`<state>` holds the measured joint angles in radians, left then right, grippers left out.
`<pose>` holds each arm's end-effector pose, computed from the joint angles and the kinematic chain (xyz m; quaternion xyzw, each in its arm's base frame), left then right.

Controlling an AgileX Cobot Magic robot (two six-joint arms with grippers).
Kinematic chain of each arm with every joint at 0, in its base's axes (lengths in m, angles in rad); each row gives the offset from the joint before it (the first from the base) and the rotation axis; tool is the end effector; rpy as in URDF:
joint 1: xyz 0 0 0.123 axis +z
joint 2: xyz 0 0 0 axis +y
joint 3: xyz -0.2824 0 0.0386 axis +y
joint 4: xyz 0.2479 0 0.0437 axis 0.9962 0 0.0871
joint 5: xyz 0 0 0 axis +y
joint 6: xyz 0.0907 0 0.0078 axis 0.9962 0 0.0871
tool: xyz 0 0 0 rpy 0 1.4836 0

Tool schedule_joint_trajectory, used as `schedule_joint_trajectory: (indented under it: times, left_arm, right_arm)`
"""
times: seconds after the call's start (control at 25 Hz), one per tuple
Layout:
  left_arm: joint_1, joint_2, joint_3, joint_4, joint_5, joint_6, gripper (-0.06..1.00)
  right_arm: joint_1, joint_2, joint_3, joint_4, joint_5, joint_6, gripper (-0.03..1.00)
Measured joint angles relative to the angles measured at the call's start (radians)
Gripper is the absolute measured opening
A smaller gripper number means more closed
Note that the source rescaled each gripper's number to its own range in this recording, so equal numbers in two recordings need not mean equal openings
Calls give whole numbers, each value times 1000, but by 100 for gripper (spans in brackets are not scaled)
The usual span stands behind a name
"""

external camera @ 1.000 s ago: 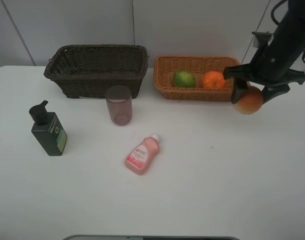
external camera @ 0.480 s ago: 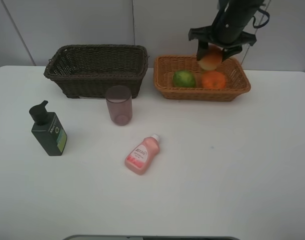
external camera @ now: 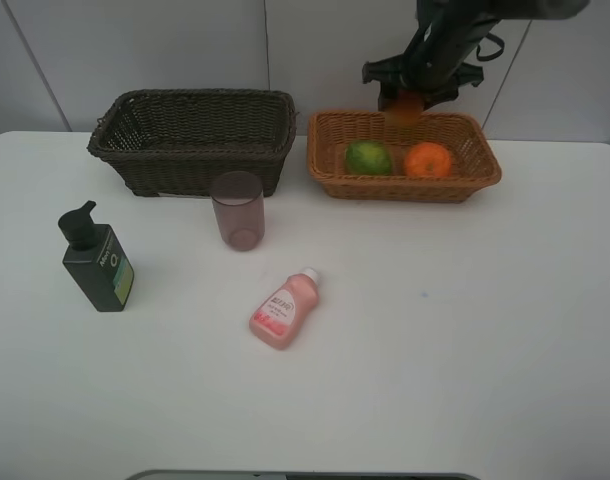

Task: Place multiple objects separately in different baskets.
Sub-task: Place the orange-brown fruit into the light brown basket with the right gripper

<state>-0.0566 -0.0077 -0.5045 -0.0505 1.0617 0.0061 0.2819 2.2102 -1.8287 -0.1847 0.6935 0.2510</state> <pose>-0.0069 -0.0036 0.2784 0.0278 0.8496 -0.0385 0.5253 0.4795 0.1277 0.1997 -0.0657 0.9528 0.0012 0.2963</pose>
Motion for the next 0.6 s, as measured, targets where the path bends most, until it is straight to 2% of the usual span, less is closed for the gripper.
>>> schedule_joint_trajectory:
  times: [0.36, 0.4, 0.44, 0.6]
  left_arm:
    - [0, 0, 0, 0, 0, 0, 92]
    - [0, 0, 0, 0, 0, 0, 92]
    - [0, 0, 0, 0, 0, 0, 92]
    - [0, 0, 0, 0, 0, 0, 92]
  right_arm:
    - [-2, 43, 0, -25, -2, 0, 0]
    - [-2, 43, 0, -27, -2, 0, 5]
    - [-3, 43, 0, -29, -2, 0, 16]
    - [-3, 43, 0, -29, 11, 0, 73]
